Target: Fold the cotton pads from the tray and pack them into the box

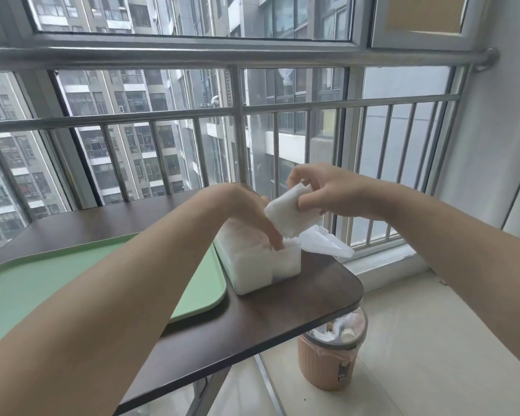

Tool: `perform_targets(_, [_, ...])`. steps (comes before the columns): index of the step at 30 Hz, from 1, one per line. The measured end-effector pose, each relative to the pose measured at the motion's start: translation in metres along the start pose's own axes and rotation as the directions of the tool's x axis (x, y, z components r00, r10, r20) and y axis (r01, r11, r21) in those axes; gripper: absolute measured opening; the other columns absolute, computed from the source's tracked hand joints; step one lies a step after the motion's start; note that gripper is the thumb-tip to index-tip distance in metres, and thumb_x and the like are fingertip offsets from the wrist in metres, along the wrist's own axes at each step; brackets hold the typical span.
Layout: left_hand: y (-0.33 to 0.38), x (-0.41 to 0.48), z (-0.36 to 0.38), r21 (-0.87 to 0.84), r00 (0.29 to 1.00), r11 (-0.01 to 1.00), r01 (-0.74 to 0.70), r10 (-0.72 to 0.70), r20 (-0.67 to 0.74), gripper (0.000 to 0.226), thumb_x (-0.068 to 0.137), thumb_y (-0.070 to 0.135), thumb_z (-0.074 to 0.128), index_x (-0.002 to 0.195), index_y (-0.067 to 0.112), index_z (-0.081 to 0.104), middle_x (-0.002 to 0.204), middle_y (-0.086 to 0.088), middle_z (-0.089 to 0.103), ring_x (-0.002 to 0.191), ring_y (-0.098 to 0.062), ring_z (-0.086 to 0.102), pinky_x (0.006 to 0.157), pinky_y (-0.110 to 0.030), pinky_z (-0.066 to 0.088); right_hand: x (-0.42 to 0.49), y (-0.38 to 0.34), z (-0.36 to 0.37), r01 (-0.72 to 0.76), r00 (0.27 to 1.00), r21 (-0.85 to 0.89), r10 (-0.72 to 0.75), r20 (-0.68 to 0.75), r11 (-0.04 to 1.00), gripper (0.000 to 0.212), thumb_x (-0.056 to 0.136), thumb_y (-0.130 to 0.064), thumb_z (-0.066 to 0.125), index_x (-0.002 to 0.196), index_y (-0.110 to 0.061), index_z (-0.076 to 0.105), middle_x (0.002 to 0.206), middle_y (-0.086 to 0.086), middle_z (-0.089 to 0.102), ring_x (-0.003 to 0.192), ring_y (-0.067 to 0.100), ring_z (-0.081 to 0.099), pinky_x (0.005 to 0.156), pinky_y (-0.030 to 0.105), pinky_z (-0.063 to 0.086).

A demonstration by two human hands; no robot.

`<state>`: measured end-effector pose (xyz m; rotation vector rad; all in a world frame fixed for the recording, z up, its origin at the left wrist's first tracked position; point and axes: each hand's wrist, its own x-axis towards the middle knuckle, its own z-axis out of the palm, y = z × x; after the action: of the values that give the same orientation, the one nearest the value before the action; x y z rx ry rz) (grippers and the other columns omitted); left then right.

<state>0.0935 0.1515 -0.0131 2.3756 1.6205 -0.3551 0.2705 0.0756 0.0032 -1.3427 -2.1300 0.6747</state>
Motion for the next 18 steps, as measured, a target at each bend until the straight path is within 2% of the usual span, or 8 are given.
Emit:
perform_targets(4, [-0.004,-0.003,-0.002,-0.156,0.999,0.987,-0.035,0.034,-0.007,0.123,0.026,0.083,0.084,0.133,0.043,0.04,0.126,0.004,0.06,0.119,-0.023,0.058,0.106,-0.047,0.045,-0.005,-0.002,-0.004,0.01,1.0,0.054,-0.009,-0.03,0.998,0.022,0.082,-0.015,0.061,0.104,-0.019,0.056,0.09,0.004,0.056,0.075,0.015,0.053,0.059,0.022,0.045])
perform_targets(8, [0.001,0.003,-0.004,-0.133,0.997,0.989,-0.071,0.075,0.023,0.122,0.021,0.083,0.084,0.132,0.049,0.046,0.127,0.007,0.062,0.12,-0.023,0.06,0.107,-0.046,0.045,-0.007,0.004,-0.013,-0.001,0.997,0.082,0.006,-0.07,0.997,0.024,0.09,-0.004,0.056,0.106,-0.022,0.056,0.098,0.006,0.057,0.08,0.016,0.056,0.061,0.022,0.047])
perform_targets(11, [0.005,0.003,-0.009,-0.062,0.998,0.997,-0.043,0.045,0.038,0.13,0.015,0.081,0.084,0.133,0.046,0.044,0.125,0.003,0.062,0.117,-0.025,0.061,0.105,-0.048,0.046,-0.007,0.006,-0.012,-0.019,0.998,0.093,0.025,-0.061,0.995,0.024,0.09,-0.005,0.056,0.107,-0.021,0.058,0.099,0.006,0.058,0.08,0.016,0.057,0.061,0.022,0.047])
perform_targets(13, [0.009,0.0,-0.012,-0.037,0.998,0.999,-0.024,0.026,0.052,0.127,0.024,0.078,0.087,0.137,0.042,0.04,0.125,0.003,0.061,0.117,-0.027,0.06,0.106,-0.047,0.045,-0.007,0.006,-0.007,-0.017,0.999,0.094,0.021,-0.039,0.995,0.024,0.086,-0.009,0.058,0.108,-0.019,0.06,0.097,0.006,0.06,0.08,0.017,0.057,0.062,0.023,0.047])
perform_targets(15, [0.014,-0.002,-0.013,0.028,0.998,0.999,0.02,-0.022,0.055,0.108,0.04,0.073,0.087,0.131,0.034,0.044,0.124,0.001,0.059,0.116,-0.028,0.059,0.106,-0.045,0.045,-0.005,0.005,-0.003,-0.009,1.0,0.075,0.011,-0.026,0.997,0.026,0.082,-0.013,0.058,0.108,-0.014,0.063,0.094,0.009,0.062,0.079,0.017,0.057,0.064,0.025,0.046])
perform_targets(18, [0.022,-0.004,-0.008,0.101,0.996,0.993,0.053,-0.059,0.063,0.102,0.048,0.073,0.085,0.129,0.027,0.043,0.123,-0.001,0.057,0.115,-0.029,0.057,0.106,-0.044,0.044,-0.002,0.005,-0.001,0.007,1.0,0.049,-0.006,-0.025,0.999,0.042,0.07,-0.022,0.054,0.106,-0.003,0.065,0.1,0.022,0.064,0.081,0.021,0.057,0.07,0.032,0.045])
